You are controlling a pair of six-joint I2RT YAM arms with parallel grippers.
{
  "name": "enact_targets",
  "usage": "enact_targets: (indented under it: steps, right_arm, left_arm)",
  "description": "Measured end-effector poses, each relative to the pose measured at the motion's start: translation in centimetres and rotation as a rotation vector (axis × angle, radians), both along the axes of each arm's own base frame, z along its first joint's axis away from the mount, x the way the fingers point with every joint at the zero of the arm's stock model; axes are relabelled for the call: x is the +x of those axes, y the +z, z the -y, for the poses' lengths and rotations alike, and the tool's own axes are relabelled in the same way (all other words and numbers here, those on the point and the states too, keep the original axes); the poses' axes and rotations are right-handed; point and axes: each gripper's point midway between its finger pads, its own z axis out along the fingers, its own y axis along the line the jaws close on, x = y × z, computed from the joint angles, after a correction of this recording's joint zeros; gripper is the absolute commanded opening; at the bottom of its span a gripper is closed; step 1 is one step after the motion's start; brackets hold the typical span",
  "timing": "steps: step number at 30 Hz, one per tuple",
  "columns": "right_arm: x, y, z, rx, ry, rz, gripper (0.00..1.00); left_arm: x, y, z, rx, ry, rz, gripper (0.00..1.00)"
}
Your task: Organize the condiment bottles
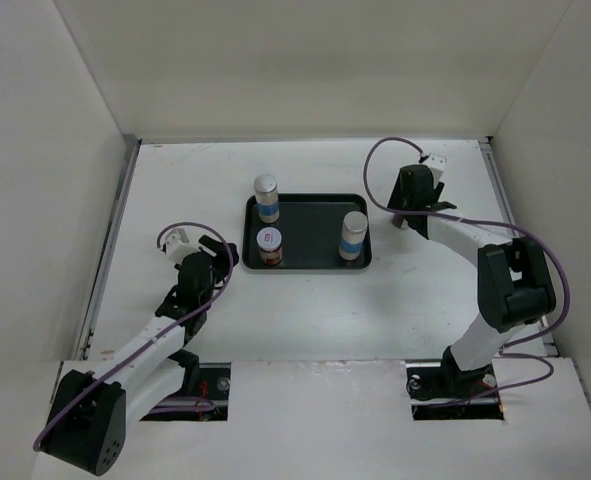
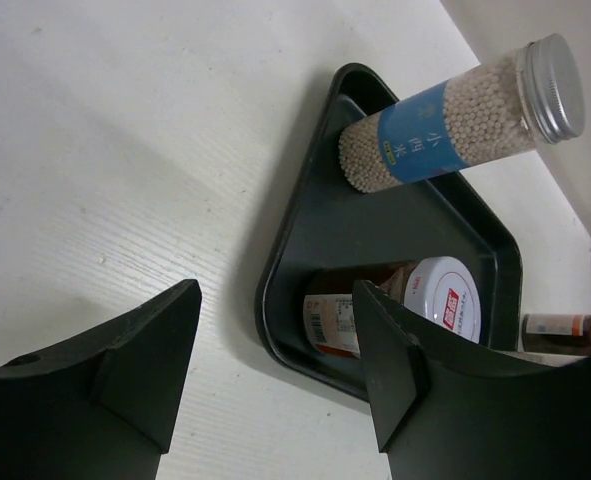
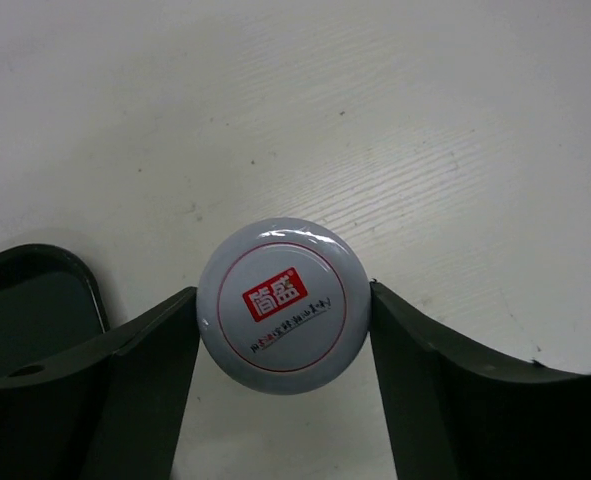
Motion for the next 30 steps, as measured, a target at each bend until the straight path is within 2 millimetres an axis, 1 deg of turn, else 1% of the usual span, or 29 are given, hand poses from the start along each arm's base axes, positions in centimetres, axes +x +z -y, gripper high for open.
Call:
enact_targets:
  steps: [1, 2, 6, 8, 11, 13, 17, 19, 21, 24, 27, 29, 30]
  right_arm:
    - [0.0, 0.0, 0.0, 0.001, -0.002, 0.001, 0.61]
    - [0.1, 0.0, -0.1, 0.004, 0.001, 0.002, 0.59]
    - [0.1, 0.1, -0.5, -0.001, 0.016, 0.006, 0.59]
    - [0.0, 0.4, -1.2, -0.01, 0.042, 0.01, 0.59]
    - [-0.3, 1.3, -3.8, -0.02, 0.115, 0.025, 0.59]
    - [-0.2, 2.3, -6.2, -0.013, 0.178, 0.045, 0.59]
    - [0.6, 5.0, -10.7, 0.026, 0.286, 0.104, 0.59]
    - [1.5, 6.2, -12.2, 0.046, 0.316, 0.137, 0.59]
    - [2.2, 6.5, -13.3, 0.06, 0.337, 0.154, 0.59]
    - [2.7, 5.6, -14.3, 0.065, 0.363, 0.136, 0.59]
    - [2.5, 3.4, -15.1, 0.06, 0.386, 0.088, 0.6]
    - [2.1, 1.9, -15.7, 0.055, 0.404, 0.051, 0.63]
    - [2.0, 1.3, -15.9, 0.052, 0.41, 0.036, 0.67]
  left_arm:
    - [-0.1, -0.2, 0.0, 0.003, 0.0, -0.007, 0.61]
    - [-0.1, -0.3, 0.0, 0.005, -0.001, -0.011, 0.61]
    - [-0.1, -0.3, 0.0, 0.007, -0.001, -0.014, 0.61]
    - [0.0, -0.3, 0.0, 0.008, -0.001, -0.018, 0.61]
    - [0.2, 0.1, 0.1, 0.007, -0.001, -0.014, 0.61]
    - [0.4, 0.6, 0.2, 0.004, -0.002, -0.006, 0.61]
    - [0.8, 1.5, 0.6, -0.002, -0.008, 0.014, 0.61]
    - [0.7, 1.5, 0.7, -0.002, -0.011, 0.015, 0.61]
    - [0.7, 1.5, 0.8, 0.0, -0.014, 0.012, 0.61]
    - [0.6, 1.4, 0.8, 0.003, -0.014, 0.01, 0.61]
    - [0.6, 1.4, 0.7, 0.006, -0.007, 0.011, 0.61]
    - [0.6, 1.4, 0.7, 0.007, -0.004, 0.012, 0.61]
    - [0.7, 1.4, 0.7, 0.008, -0.003, 0.012, 0.61]
